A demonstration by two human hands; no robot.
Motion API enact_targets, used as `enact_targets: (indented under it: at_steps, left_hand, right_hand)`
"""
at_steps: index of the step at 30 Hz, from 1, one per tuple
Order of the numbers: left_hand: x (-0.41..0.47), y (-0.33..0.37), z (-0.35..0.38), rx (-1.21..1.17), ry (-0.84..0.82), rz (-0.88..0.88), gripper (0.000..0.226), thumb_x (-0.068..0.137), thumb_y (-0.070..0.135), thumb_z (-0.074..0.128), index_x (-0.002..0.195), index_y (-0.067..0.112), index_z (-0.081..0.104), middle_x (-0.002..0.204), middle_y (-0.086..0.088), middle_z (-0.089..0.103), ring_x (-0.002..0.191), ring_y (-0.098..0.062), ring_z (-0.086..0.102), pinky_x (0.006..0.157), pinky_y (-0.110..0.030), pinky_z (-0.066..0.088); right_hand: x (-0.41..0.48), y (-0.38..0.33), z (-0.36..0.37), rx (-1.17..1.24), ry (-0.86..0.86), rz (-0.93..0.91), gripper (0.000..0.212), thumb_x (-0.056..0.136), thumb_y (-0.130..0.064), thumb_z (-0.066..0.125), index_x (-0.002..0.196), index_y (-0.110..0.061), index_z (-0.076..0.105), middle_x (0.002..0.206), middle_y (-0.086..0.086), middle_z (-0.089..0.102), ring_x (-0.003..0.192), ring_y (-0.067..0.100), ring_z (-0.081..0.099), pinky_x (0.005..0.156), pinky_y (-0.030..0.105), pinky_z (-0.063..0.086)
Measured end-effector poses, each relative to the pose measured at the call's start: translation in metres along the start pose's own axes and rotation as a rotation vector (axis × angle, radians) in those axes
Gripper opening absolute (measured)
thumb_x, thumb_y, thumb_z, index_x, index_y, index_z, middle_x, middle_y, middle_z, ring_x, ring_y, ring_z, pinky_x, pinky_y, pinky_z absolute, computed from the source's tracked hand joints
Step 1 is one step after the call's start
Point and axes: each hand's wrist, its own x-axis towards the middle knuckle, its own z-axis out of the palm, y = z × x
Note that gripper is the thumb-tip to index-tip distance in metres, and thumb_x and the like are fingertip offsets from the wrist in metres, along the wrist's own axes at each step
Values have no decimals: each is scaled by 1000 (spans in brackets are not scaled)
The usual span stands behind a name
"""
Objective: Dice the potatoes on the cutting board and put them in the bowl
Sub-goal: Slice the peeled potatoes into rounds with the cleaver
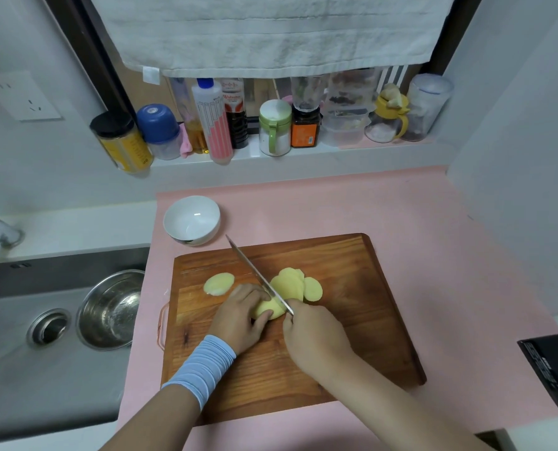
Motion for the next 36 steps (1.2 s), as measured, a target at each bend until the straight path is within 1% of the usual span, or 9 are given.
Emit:
enact_targets:
  at_steps: [4,8,14,20,23,27,29,33,36]
  left_hand:
    - [1,2,1,18,27,40,26,83,35,63,98,14,68,102,5,64,97,-13,52,90,-15,36]
    - [0,1,3,16,50,48,29,83,35,61,97,11,69,102,1,65,97,-14,53,91,-17,37]
    - [0,-1,4,-20,61,51,24,83,34,65,96,14,67,100,6,62,96,-11,52,90,-14,35]
    - [-1,-2,6,-42,82,48,23,83,34,66,97,15,65,104,6,62,98,-11,54,91,-15,37]
    - [-1,-2,7,-56,74,36,23,83,34,66,98,16,66,105,7,63,98,-13,56,90,-19,41]
    - [-2,-2,7,-69,77,26,23,84,33,66,98,16,67,105,6,64,99,-14,58,89,-21,44]
    - [-2,-2,7,-71,80,27,23,85,34,66,98,15,68,104,6,64,99,-14,58,89,-22,44]
    - [-2,-2,6,-80,74,38,23,85,35,67,98,15,67,104,7,64,100,-12,57,92,-16,40]
    - [-1,-1,5,-84,84,36,23,84,33,67,98,15,67,104,6,64,99,-12,56,93,-16,39]
  right_hand:
    - [-6,-4,3,-71,9,-15,24,104,-28,39,117,-22,59,101,6,70,97,31,66,71,36,43]
    - [-10,-4,5,-81,1,-4,21,104,-24,39,114,-20,57,103,7,69,98,31,65,69,34,37]
    - [-11,-3,3,-64,-23,32,21,102,-19,44,118,-18,58,107,7,68,102,30,65,71,32,39]
    - [-7,-2,-3,-33,-73,66,21,102,-20,46,116,-18,60,105,6,67,98,28,64,70,30,39]
    - [-2,-1,-8,-1,-127,95,20,101,-20,45,113,-18,61,100,5,67,93,27,65,70,33,47]
    - [10,0,-12,44,-171,125,15,101,-25,44,99,-20,58,95,5,67,89,26,66,79,38,56]
    - [14,-2,-12,42,-182,119,14,100,-23,45,98,-19,58,95,5,67,88,26,66,80,39,57]
    - [13,0,-11,26,-208,118,11,101,-21,45,98,-18,55,92,3,63,86,24,64,74,35,54]
    - [14,2,-12,21,-213,125,10,101,-19,46,99,-17,56,95,4,65,88,23,65,75,35,55]
